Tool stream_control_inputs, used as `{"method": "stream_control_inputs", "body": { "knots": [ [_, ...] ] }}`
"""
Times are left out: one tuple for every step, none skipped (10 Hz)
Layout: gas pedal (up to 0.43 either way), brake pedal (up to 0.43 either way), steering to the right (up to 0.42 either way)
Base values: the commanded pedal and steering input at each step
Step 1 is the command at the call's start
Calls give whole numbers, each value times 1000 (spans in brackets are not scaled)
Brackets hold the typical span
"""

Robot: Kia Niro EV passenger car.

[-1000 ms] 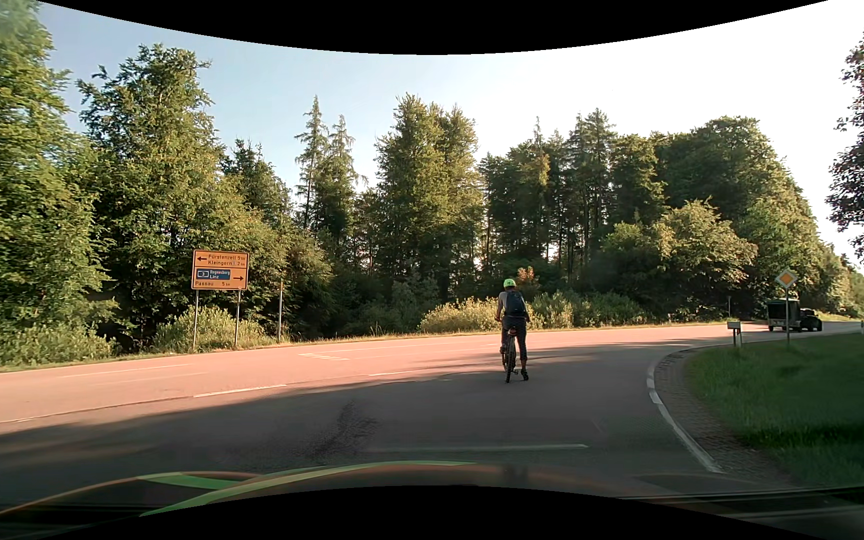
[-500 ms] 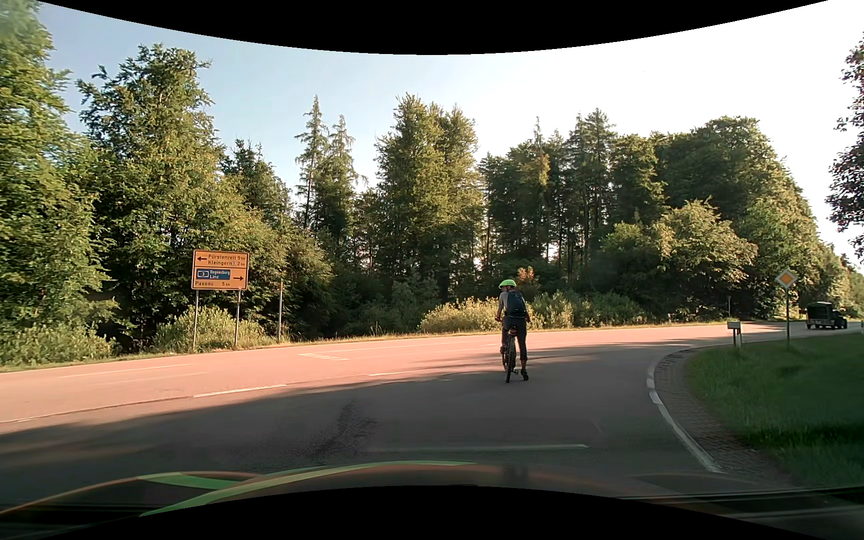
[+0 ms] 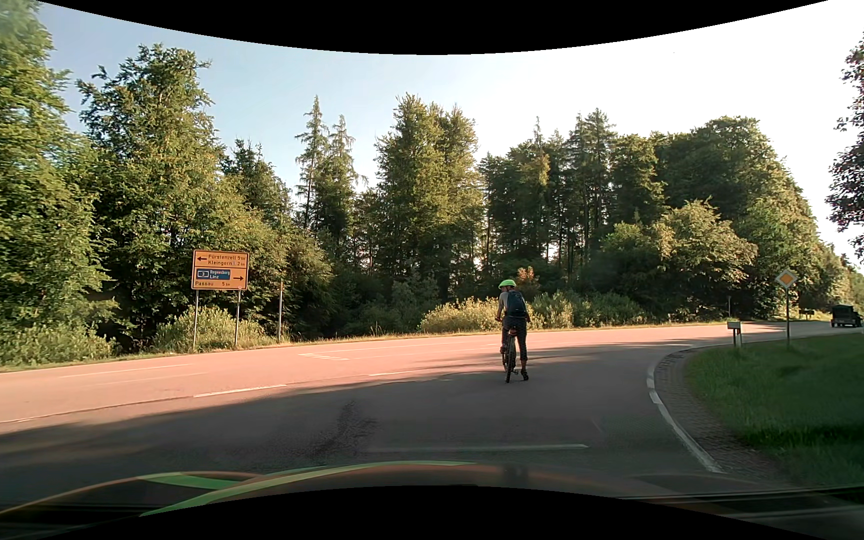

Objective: Follow the waypoints while adhering to traffic rules and regulations

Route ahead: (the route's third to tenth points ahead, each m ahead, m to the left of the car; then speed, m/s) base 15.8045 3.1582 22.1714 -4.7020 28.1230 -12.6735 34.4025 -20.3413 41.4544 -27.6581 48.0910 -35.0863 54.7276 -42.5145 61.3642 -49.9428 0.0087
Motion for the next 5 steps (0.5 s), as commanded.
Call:
{"method": "stream_control_inputs", "body": {
  "knots": [
    [0, 268, 65],
    [0, 268, 66],
    [0, 268, 65],
    [0, 268, 65],
    [0, 268, 65]
  ]
}}
